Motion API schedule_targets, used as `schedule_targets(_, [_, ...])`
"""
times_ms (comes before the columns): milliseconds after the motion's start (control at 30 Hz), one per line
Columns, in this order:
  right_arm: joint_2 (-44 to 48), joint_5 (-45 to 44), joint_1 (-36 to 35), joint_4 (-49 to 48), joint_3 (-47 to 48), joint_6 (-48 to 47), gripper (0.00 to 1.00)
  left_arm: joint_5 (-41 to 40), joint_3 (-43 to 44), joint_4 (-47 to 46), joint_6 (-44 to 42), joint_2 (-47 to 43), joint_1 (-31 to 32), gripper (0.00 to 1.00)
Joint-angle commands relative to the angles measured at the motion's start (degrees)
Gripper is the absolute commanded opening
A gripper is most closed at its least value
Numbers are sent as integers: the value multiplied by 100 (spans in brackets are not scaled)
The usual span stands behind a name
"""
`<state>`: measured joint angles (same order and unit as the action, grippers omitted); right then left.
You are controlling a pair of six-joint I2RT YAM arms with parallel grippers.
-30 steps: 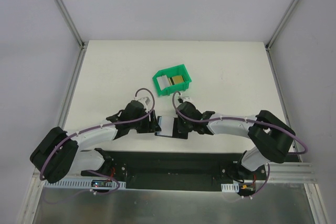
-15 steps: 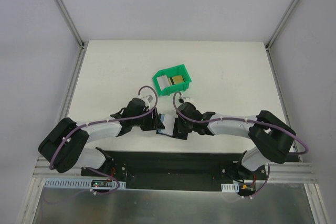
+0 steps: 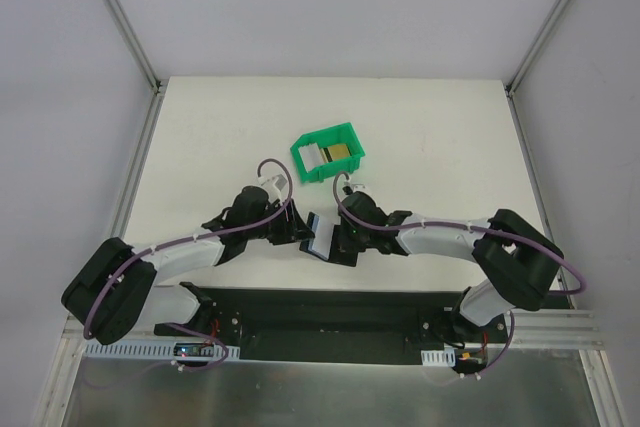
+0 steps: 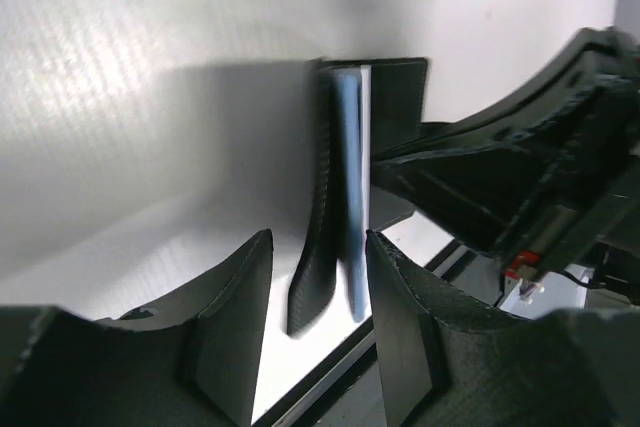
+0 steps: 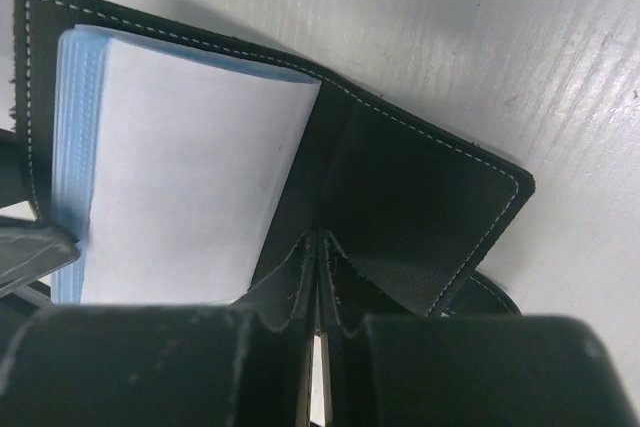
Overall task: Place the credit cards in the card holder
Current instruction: Open the card holder at the center of the board.
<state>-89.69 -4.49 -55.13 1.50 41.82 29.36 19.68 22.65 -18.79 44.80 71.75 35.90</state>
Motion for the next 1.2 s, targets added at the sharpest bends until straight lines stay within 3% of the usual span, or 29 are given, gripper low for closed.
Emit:
schedule_targets(0, [-769,185,-41,659,-377,8,4,264,63,-564,47,-240,-65,42])
schedule_targets(367, [-804,229,-15,641,-333,34,4,686,152,-916,91,182,-206,40])
schedule_targets(767, [-796,256,20,641,-306,8,4,686,169,-908,-15,59,-233,14])
schedule_targets(900, [-804,256,29,641,-298,8,4,730,204,-916,-32,85,-241,0])
schedule_targets(1167, [-524,396,99,510,-201,87,7,1082,476,-786,-155,305,-189,0])
